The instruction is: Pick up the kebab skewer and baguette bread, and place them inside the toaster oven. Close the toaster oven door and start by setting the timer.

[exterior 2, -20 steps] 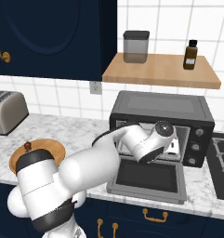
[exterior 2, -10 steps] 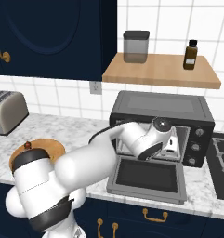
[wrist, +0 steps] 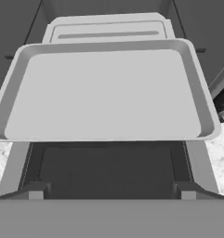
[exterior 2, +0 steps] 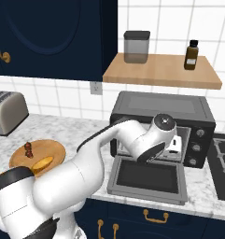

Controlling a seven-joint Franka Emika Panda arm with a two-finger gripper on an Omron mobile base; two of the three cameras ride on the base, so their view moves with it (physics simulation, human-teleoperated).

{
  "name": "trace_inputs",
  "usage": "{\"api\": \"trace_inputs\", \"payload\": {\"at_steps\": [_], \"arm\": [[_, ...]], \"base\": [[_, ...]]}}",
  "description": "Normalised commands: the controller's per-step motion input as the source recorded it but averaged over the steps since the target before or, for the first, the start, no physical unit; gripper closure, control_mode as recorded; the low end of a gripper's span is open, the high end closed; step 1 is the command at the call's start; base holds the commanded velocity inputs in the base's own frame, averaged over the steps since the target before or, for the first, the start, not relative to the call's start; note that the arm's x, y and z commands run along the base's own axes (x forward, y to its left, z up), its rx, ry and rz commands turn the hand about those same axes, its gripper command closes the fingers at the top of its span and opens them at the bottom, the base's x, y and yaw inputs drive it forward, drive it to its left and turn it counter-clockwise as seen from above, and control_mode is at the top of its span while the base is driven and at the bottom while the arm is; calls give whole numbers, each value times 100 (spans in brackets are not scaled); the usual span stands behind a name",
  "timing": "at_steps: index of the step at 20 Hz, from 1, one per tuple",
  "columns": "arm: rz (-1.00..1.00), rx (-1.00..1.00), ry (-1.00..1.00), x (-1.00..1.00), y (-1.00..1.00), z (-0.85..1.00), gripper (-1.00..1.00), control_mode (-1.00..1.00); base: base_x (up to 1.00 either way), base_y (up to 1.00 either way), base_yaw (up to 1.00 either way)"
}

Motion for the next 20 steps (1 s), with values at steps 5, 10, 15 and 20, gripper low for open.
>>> {"api": "trace_inputs", "payload": {"at_steps": [5,10,15,20], "arm": [[0,-1,-1,-19,35,57,-100,-100],[0,-7,0,-13,89,35,-100,-100],[0,-1,5,-18,87,11,-100,-100],[0,-1,8,-9,99,1,-100,-100]], "base": [[0,0,0],[0,0,0],[0,0,0],[0,0,0]]}}
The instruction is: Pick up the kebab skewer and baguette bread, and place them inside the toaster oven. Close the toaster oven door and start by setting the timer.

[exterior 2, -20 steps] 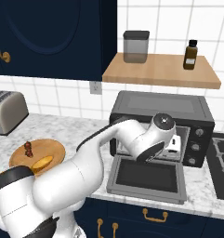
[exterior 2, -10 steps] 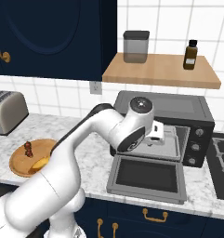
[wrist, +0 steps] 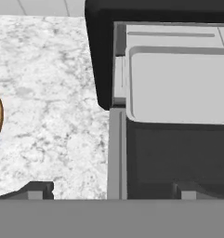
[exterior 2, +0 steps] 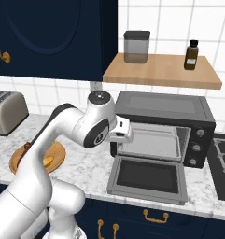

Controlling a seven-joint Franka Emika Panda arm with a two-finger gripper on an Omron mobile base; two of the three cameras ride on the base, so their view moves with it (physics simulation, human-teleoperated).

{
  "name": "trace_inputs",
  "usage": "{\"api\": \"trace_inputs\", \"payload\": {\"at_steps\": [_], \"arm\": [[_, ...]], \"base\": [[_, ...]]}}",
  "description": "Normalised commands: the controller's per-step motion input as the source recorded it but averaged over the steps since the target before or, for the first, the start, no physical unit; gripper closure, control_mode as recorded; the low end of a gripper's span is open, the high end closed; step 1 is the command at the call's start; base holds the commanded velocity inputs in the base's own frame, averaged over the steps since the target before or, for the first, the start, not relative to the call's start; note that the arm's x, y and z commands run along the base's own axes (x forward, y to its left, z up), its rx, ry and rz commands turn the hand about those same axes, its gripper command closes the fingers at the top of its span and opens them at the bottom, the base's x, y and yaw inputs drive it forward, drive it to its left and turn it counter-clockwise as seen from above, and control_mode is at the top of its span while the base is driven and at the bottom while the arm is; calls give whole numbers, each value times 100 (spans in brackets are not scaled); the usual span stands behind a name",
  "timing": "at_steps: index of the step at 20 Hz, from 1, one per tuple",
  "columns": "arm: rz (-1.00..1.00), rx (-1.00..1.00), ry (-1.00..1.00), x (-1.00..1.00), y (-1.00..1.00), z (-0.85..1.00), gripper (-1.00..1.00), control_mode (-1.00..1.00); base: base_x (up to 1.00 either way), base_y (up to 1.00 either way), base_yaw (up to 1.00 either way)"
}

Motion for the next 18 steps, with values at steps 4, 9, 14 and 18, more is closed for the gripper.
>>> {"api": "trace_inputs", "payload": {"at_steps": [4,9,14,18], "arm": [[0,0,14,-4,93,0,-100,-100],[-1,-4,18,0,99,-1,-100,-100],[-2,0,16,0,95,-10,-100,-100],[-2,1,8,0,63,-29,-100,-100]], "base": [[0,0,0],[0,0,0],[0,0,0],[0,0,0]]}}
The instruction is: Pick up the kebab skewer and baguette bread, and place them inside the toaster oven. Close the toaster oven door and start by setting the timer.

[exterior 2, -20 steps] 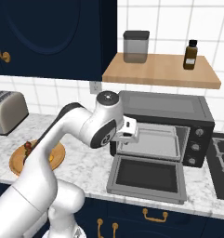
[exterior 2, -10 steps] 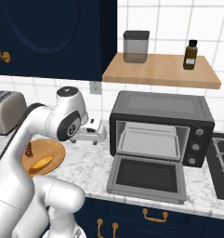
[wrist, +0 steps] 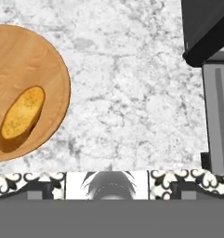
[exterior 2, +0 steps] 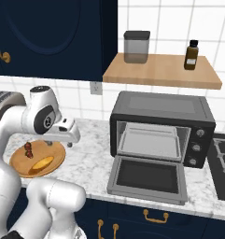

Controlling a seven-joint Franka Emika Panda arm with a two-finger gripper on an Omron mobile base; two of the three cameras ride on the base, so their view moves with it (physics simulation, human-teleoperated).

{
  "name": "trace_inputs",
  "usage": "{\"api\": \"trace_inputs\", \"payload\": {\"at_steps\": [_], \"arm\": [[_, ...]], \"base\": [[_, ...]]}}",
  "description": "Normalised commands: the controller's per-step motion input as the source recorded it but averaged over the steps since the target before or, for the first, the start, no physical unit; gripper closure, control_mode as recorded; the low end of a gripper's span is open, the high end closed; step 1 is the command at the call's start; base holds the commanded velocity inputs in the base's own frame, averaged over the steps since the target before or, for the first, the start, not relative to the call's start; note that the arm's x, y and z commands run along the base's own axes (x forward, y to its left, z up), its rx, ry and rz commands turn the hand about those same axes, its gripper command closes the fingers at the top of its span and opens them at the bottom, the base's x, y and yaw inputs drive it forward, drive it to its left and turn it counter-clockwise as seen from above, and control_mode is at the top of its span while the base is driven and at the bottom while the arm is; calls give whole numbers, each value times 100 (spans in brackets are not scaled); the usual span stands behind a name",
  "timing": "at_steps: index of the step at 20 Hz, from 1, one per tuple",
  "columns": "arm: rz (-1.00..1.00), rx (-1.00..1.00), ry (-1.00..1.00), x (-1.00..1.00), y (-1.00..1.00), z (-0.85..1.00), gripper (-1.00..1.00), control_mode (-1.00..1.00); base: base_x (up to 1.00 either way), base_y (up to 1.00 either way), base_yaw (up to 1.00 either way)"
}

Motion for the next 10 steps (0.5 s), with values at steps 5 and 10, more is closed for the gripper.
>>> {"api": "trace_inputs", "payload": {"at_steps": [5,10], "arm": [[0,6,5,2,48,-26,-100,-100],[0,0,7,15,51,-23,-100,-100]], "base": [[0,0,0],[0,0,0]]}}
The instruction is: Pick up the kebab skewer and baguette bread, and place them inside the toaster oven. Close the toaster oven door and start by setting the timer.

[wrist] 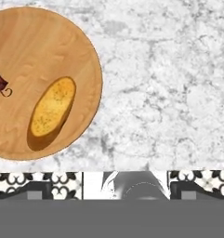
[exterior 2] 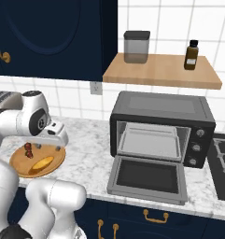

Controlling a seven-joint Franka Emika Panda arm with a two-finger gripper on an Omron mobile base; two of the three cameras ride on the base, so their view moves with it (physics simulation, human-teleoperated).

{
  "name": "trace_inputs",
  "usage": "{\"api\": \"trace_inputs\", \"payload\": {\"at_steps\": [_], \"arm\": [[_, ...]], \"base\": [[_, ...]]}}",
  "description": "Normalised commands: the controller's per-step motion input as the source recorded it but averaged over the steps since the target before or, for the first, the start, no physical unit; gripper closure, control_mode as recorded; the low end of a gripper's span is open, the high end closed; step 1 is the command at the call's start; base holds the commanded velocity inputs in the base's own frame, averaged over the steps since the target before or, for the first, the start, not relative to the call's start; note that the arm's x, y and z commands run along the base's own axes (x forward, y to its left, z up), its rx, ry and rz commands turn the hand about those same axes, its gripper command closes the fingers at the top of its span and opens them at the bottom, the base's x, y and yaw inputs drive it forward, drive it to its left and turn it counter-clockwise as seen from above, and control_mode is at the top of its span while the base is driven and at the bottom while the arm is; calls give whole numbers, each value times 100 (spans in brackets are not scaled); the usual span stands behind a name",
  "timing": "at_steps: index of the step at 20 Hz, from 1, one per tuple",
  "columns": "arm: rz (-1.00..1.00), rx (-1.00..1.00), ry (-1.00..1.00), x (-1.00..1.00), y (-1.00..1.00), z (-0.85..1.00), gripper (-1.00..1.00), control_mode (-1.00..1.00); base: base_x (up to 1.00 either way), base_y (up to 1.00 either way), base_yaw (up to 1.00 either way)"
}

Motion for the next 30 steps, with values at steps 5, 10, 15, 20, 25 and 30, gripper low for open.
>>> {"api": "trace_inputs", "payload": {"at_steps": [5,10,15,20,25,30], "arm": [[-4,1,0,23,40,-62,-100,-100],[-18,7,0,0,38,-51,-100,-100],[-24,11,0,7,24,-29,-100,-100],[-7,6,0,7,11,-31,-100,-100],[-6,0,0,24,29,-18,-100,-100],[-2,0,0,25,14,-8,-100,-100]], "base": [[0,0,0],[0,0,0],[0,0,0],[0,0,0],[0,0,0],[0,0,0]]}}
